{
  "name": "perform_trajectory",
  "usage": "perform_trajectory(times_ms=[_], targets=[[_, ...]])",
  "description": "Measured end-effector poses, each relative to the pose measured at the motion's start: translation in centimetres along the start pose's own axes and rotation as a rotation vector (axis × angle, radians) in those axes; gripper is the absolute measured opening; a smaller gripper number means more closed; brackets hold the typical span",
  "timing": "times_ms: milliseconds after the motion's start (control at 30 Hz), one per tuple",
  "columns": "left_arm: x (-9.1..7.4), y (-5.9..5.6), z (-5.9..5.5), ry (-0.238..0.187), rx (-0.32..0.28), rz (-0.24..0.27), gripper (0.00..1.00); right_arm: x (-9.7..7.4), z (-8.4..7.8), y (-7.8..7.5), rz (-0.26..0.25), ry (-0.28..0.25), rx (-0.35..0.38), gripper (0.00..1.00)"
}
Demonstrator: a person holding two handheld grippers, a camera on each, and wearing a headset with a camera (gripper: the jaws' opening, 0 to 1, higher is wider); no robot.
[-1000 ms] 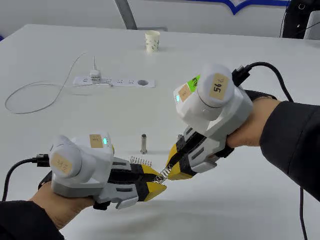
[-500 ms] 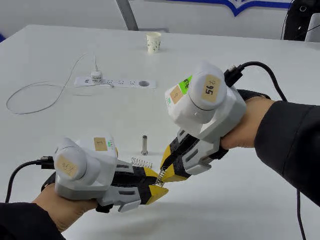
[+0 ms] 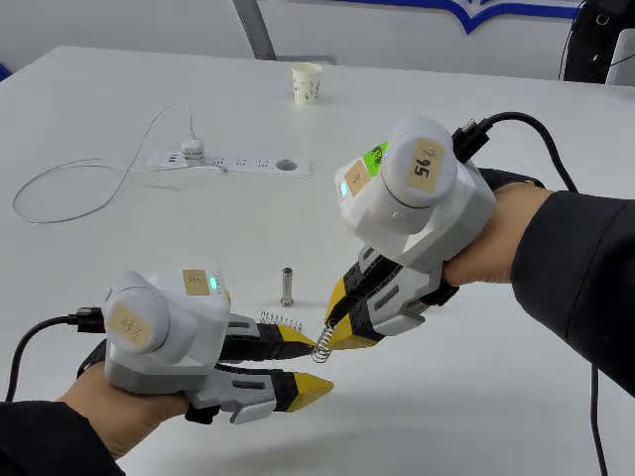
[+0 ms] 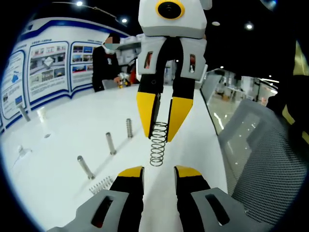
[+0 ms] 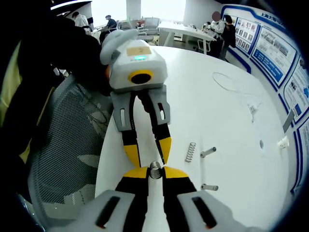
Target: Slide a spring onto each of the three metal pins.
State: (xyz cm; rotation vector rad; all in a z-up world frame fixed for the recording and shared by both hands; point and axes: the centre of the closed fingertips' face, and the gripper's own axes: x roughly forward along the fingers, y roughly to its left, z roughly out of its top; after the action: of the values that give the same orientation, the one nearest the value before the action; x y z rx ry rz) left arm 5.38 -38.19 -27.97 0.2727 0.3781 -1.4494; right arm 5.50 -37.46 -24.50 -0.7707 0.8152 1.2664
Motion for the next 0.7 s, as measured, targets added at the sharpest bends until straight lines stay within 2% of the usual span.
perform_trajectory(times_ms=[333, 700], targets=[[-1.7, 1.7, -0.9, -0.007, -0.042, 0.075, 0.36, -1.1, -1.3, -1.4, -0.031, 0.023, 0.023, 0.12], [-2.8, 2.2, -2.1, -0.009, -0.072, 0.12, 0.46, -2.4, -2.7, -3.1, -0.064, 0.041, 0.054, 0.12]])
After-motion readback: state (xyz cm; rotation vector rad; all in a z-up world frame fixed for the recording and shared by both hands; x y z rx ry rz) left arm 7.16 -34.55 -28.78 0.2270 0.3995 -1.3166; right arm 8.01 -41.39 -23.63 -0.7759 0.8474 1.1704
